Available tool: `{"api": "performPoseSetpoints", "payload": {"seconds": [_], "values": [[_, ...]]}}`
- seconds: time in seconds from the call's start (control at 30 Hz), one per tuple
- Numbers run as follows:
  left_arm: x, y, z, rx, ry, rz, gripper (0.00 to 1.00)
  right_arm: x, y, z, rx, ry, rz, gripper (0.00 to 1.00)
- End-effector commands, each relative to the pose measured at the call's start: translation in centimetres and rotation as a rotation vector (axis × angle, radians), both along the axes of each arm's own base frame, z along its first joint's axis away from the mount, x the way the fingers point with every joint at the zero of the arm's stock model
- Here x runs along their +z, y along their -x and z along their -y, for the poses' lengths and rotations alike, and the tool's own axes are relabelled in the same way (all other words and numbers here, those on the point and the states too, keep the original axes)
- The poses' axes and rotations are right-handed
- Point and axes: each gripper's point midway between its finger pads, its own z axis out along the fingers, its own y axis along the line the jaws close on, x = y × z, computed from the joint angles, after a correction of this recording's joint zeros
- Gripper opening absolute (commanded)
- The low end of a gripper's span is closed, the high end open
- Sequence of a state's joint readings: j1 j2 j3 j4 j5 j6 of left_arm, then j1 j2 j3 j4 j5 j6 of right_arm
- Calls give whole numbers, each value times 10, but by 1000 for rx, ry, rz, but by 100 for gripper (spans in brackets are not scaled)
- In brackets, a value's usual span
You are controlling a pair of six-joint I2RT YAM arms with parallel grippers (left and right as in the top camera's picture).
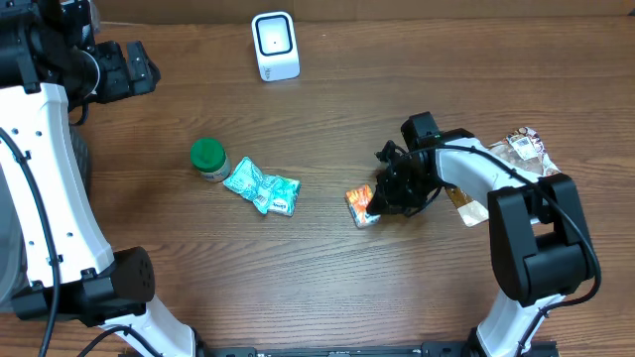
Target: Scan the item barcode
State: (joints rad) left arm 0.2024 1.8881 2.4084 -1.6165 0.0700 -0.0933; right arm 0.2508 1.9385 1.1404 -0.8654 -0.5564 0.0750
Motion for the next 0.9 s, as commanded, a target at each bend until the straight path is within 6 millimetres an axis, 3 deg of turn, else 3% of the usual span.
{"api": "performPoseSetpoints", "payload": {"seconds": [0.0, 0.17, 0.3, 0.4, 0.67, 0.87], "values": [[1, 0, 4, -27, -15, 3, 100, 42, -12, -20, -33, -198, 5, 4], [1, 0, 4, -27, -15, 3, 100, 129, -23, -43, 12, -598, 115, 4], [2, 0, 4, -28, -15, 3, 100, 191, -29, -42, 28, -868, 192, 4], [2, 0, 4, -27, -15, 3, 100, 221, -30, -38, 40, -1028, 199, 4], [2, 0, 4, -27, -15, 3, 100, 230, -41, -36, -26, -1038, 74, 4], [2, 0, 4, -27, -15, 3, 99, 234, -47, -36, -24, -1037, 75, 4]]}}
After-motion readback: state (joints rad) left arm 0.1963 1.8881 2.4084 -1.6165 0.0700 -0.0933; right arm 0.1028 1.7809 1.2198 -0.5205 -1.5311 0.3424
